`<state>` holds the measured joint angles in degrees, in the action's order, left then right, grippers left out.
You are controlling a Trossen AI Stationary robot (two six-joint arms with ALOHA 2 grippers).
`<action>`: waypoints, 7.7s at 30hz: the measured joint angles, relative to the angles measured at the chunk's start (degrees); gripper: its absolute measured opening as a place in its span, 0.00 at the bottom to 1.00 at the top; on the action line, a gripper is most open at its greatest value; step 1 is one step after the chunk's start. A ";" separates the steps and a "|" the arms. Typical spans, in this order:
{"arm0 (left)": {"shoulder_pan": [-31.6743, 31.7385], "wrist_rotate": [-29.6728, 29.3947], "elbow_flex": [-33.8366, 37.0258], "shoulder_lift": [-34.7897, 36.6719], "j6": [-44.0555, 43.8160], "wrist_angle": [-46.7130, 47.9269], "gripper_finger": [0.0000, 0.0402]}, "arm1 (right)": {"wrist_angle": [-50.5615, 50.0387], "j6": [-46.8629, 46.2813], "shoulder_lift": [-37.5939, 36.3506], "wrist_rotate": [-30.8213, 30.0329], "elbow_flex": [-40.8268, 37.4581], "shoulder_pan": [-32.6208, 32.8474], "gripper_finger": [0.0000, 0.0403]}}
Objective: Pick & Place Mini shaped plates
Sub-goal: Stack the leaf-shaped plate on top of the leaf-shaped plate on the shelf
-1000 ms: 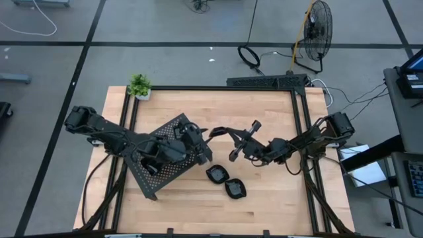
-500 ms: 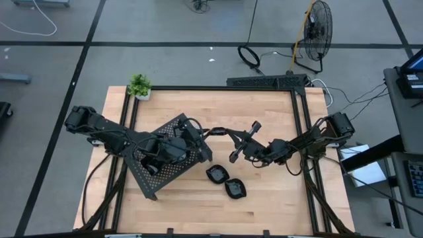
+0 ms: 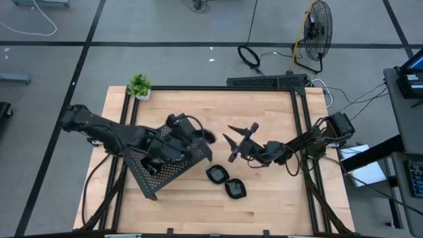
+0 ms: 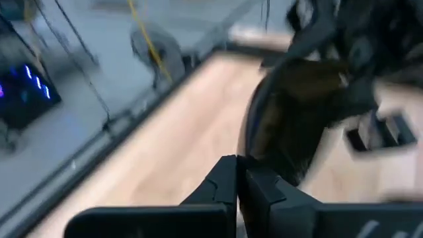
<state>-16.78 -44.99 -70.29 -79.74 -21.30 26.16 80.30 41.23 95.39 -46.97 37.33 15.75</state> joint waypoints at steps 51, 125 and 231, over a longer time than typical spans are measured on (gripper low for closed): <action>-9.04 4.74 -4.95 2.52 -5.97 28.17 0.20 | -20.42 -13.83 -2.77 0.52 0.35 4.80 0.52; -9.42 8.92 25.69 2.67 10.15 -43.66 0.29 | -39.82 -21.28 -2.96 -34.90 12.54 16.20 0.00; -5.73 15.98 5.06 21.30 -14.55 21.29 0.19 | -55.31 -59.75 6.58 8.33 12.59 9.81 0.58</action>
<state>-22.51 -29.02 -65.23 -58.44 -35.84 47.46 24.98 -18.53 101.97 -38.65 49.91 25.56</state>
